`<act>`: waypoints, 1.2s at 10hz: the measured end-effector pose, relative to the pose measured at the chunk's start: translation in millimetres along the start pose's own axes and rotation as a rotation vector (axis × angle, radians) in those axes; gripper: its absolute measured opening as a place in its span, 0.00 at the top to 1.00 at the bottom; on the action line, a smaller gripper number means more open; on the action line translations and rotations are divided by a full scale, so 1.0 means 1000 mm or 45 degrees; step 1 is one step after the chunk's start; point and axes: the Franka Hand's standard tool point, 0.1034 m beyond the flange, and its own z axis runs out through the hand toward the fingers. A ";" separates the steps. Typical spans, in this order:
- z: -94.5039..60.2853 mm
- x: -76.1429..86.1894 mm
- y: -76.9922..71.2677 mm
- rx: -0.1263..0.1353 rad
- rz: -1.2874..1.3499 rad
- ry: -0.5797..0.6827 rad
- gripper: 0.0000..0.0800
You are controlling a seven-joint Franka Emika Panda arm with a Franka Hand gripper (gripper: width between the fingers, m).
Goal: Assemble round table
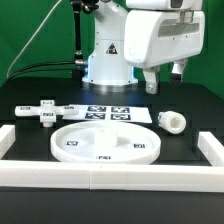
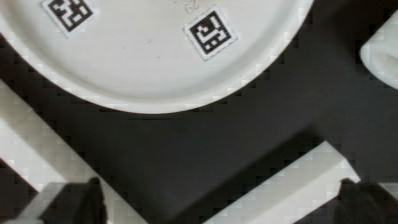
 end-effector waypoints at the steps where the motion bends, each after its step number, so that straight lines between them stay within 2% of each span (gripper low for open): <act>1: 0.000 0.000 0.000 0.000 0.000 0.000 0.19; 6: 0.001 -0.002 0.001 0.001 0.000 -0.002 0.19; 8: 0.024 -0.027 0.014 -0.022 -0.083 0.019 0.19; 12: 0.069 -0.062 0.038 0.004 -0.164 0.017 0.19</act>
Offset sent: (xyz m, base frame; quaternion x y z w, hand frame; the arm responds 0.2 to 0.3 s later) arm 0.0000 0.0000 0.0000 0.0000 0.0000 0.0000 1.0000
